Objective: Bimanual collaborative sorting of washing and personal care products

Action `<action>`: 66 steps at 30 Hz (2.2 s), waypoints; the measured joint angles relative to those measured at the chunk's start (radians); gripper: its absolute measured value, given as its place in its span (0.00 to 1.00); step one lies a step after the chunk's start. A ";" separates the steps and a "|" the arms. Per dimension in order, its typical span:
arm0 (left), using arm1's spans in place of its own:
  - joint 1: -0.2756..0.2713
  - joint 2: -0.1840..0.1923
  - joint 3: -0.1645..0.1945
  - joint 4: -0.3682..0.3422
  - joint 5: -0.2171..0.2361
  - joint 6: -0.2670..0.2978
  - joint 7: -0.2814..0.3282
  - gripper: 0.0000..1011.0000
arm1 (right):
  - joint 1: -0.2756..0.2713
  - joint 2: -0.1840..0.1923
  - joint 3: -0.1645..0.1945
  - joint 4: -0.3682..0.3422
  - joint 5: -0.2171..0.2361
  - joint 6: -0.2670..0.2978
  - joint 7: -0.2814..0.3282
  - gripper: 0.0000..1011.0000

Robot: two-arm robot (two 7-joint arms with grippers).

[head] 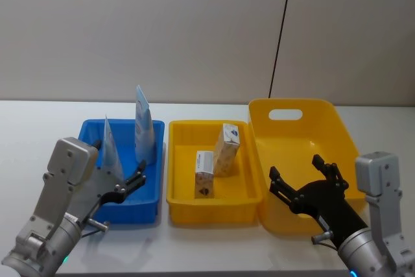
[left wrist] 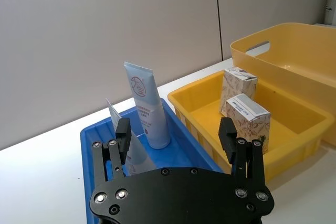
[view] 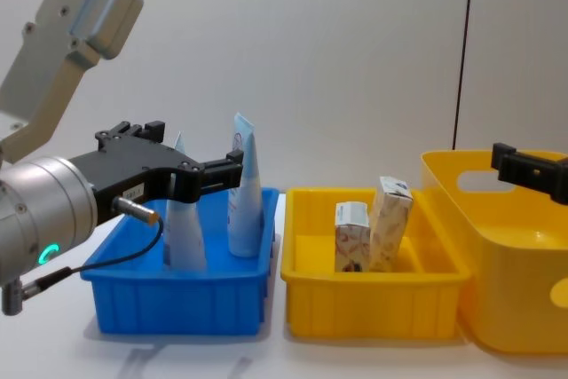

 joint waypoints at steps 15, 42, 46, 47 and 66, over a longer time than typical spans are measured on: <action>0.000 0.000 0.000 0.000 0.000 0.000 0.000 0.99 | 0.000 0.000 0.000 0.000 0.000 0.000 0.000 0.99; 0.021 -0.009 -0.070 0.017 -0.085 0.055 -0.025 0.99 | 0.000 0.000 0.000 0.000 0.000 0.000 0.000 0.99; 0.029 -0.010 -0.087 0.023 -0.098 0.065 -0.023 0.99 | 0.000 0.000 0.000 0.000 0.000 0.000 0.000 0.99; 0.029 -0.012 -0.092 0.030 -0.102 0.068 -0.023 0.99 | 0.000 0.000 0.000 0.000 0.000 0.000 0.000 0.99; -0.078 -0.053 -0.111 0.213 -0.136 0.076 -0.097 0.99 | 0.000 0.000 0.000 0.000 0.000 0.000 0.000 0.99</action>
